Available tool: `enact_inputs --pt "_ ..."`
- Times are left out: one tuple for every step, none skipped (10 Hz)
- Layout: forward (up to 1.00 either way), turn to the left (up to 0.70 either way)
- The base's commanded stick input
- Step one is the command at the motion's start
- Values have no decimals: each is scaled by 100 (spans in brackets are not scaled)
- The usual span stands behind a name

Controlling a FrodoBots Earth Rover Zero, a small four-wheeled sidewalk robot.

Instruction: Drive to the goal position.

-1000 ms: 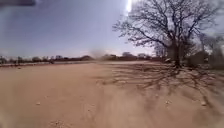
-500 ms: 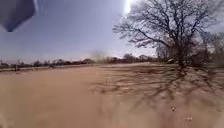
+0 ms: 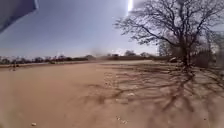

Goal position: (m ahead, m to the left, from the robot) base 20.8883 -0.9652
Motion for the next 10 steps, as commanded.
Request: enact_inputs --pt "100 -27" --pt "100 -27" --pt "100 -27" --pt "22 0" --pt "61 0" --pt "99 0" --pt "100 0" --pt "100 0" --pt "100 0" --pt "100 0"
